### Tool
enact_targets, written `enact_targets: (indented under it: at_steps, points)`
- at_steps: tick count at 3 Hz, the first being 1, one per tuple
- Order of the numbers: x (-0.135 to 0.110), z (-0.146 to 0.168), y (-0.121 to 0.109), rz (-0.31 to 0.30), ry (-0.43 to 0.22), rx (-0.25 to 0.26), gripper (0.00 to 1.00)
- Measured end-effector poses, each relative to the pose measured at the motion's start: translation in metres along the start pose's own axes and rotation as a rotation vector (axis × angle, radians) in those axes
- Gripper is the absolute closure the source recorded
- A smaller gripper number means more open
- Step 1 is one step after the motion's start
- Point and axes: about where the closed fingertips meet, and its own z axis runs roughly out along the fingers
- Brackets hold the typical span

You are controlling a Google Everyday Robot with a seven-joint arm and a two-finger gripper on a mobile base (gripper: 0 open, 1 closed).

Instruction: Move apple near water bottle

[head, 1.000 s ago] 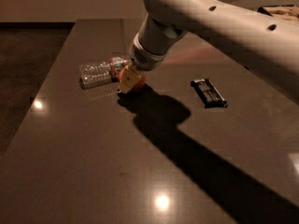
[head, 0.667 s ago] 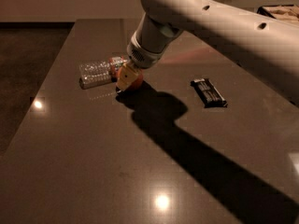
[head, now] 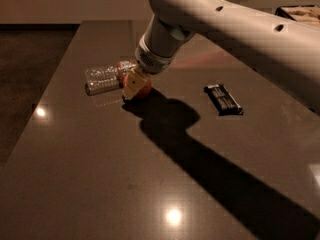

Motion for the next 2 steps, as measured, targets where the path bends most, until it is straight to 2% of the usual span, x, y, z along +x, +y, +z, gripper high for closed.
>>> enact_targets:
  at_steps: [1, 2]
  points:
    - [-0.0003, 0.0003, 0.001, -0.002, 0.001, -0.001, 0.0]
    - [-0.0003, 0.0003, 0.001, -0.002, 0.001, -0.001, 0.0]
